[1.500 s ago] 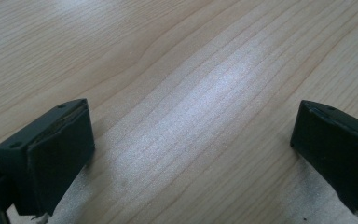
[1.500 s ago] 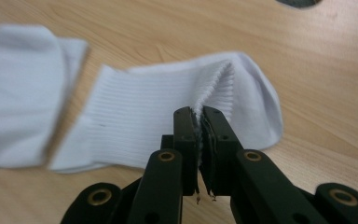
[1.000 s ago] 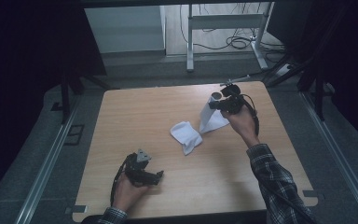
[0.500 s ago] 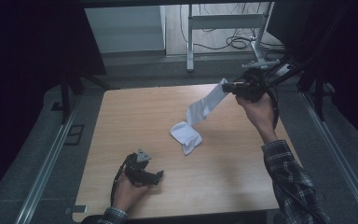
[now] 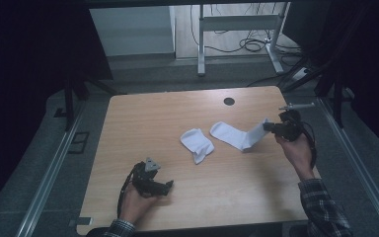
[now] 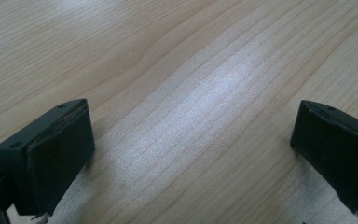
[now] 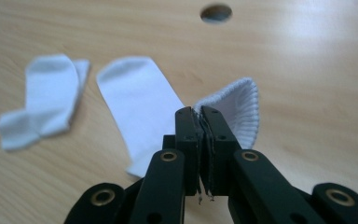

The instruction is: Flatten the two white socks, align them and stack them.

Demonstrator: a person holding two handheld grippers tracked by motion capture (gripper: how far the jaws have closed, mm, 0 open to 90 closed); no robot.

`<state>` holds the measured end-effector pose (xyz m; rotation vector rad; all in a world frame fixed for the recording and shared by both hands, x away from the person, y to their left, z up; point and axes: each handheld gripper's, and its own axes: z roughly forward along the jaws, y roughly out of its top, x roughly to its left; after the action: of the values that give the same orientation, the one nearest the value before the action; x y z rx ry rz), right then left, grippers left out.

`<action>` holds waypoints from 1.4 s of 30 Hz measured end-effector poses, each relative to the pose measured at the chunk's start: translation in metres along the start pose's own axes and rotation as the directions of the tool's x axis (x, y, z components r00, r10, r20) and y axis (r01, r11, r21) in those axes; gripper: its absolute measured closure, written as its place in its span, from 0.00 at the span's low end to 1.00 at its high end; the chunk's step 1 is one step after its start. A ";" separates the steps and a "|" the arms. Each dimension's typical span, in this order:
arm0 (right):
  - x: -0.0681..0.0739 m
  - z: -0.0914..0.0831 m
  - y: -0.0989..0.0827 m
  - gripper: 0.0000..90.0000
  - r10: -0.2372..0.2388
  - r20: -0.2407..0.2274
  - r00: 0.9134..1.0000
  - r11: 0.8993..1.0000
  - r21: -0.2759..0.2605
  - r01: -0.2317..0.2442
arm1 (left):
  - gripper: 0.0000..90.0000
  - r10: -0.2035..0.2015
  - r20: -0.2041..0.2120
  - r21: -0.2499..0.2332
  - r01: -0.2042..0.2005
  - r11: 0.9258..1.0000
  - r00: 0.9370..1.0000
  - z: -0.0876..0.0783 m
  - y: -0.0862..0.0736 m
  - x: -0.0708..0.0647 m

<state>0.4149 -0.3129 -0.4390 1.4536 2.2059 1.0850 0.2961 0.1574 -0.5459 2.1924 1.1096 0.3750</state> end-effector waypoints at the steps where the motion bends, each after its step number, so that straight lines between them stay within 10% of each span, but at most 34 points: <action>1: -0.006 -0.002 -0.015 0.94 0.010 0.010 1.000 1.000 0.008 -0.010 | 0.00 -0.001 0.000 0.000 0.001 1.000 1.000 0.000 0.000 0.000; 10: -0.035 -0.012 -0.079 0.95 0.029 0.037 0.999 0.996 0.079 -0.032 | 0.00 -0.004 0.000 0.002 0.004 1.000 1.000 0.000 0.001 -0.001; 19: -0.050 -0.022 -0.098 0.79 0.011 0.099 0.995 0.996 0.091 -0.020 | 0.04 -0.001 0.003 0.010 0.001 1.000 1.000 0.003 0.007 -0.004; 30: 0.006 0.012 -0.070 0.90 -0.081 -0.073 0.994 0.994 0.064 0.085 | 0.15 0.031 0.003 -0.010 -0.031 0.999 1.000 0.003 0.010 -0.009; 37: 0.035 0.055 -0.071 0.89 -0.193 -0.100 0.976 0.965 0.159 0.207 | 0.15 0.042 0.019 -0.024 -0.042 0.999 0.999 0.002 0.014 -0.013; 42: 0.043 0.048 -0.079 0.90 -0.212 -0.136 0.968 0.957 0.172 0.234 | 0.16 0.043 0.039 -0.051 -0.041 0.998 0.998 0.000 0.022 -0.015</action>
<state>0.3717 -0.2710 -0.5217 1.1968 2.5408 0.9296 0.3000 0.1357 -0.5305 2.1725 1.0230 0.3712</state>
